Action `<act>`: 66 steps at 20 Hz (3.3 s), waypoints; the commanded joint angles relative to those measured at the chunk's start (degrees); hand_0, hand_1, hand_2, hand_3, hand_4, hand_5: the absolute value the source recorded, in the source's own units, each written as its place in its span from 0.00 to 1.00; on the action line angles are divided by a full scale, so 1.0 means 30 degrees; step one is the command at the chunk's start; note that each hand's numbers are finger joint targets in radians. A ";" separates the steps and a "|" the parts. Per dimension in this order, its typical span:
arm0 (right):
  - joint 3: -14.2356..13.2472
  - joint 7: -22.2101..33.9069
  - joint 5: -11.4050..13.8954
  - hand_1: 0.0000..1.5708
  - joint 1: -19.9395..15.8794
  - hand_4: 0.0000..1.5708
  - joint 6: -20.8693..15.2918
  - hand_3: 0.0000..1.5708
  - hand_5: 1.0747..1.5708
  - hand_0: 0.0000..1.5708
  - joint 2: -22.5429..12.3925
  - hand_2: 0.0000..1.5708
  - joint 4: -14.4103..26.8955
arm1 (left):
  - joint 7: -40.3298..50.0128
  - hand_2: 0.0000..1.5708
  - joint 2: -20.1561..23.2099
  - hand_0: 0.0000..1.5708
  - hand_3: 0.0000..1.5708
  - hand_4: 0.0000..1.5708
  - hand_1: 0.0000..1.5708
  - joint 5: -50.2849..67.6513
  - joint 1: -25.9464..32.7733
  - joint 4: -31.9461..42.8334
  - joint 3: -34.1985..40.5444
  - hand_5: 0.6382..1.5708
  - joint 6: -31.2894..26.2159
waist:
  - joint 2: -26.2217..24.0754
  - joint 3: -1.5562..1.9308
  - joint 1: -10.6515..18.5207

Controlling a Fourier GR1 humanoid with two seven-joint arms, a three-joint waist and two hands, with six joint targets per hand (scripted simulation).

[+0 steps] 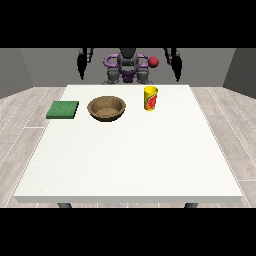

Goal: Pick the cup and pour the ball into the bowl, then pick the bowl and place it on the pad

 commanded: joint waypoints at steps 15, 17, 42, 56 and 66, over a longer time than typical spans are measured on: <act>-0.5427 0.0639 -0.5874 0.00 -0.0299 0.00 0.4685 0.00 1.00 0.00 -0.3810 0.00 -0.1672 | 0.0928 0.00 0.0310 0.00 0.00 0.00 0.00 0.3282 -0.1952 -0.3063 0.2263 0.97 -0.1191 | -0.1377 0.0287 -0.0367; -0.4586 -0.0673 -0.4691 0.00 -0.0351 0.00 0.3852 0.00 1.00 0.00 -0.2600 0.00 -0.1161 | -0.0156 0.00 0.0942 0.00 0.00 0.00 0.00 0.4293 -0.2267 -0.2223 0.3321 0.97 -0.2323 | -0.0529 0.0286 -0.0135; -0.5062 -0.5458 -0.4169 0.00 -0.2755 0.00 0.5790 0.00 1.00 0.00 -0.2882 0.00 0.2450 | -1.4739 0.00 -0.2454 0.00 0.00 0.00 0.00 -0.0124 -0.6484 1.2173 0.2838 0.94 0.1036 | 0.4600 0.0283 -0.2021; -0.5076 -0.6120 -0.3722 0.00 -0.3129 0.00 0.6232 0.00 1.00 0.00 -0.3343 0.00 0.3204 | -1.8407 0.00 -0.1486 0.00 0.00 0.00 0.00 0.0636 -0.9835 1.9211 0.4420 0.99 0.1107 | 0.4881 0.0278 -0.2481; -0.6080 -0.4247 -0.5144 0.00 -0.4349 0.00 0.6860 0.00 1.00 0.00 -0.4716 0.00 0.3222 | -1.8651 1.00 -0.2162 0.84 1.00 0.95 0.84 -0.2768 -0.8798 1.8389 0.3041 0.65 0.7638 | 0.4768 0.0284 -0.3325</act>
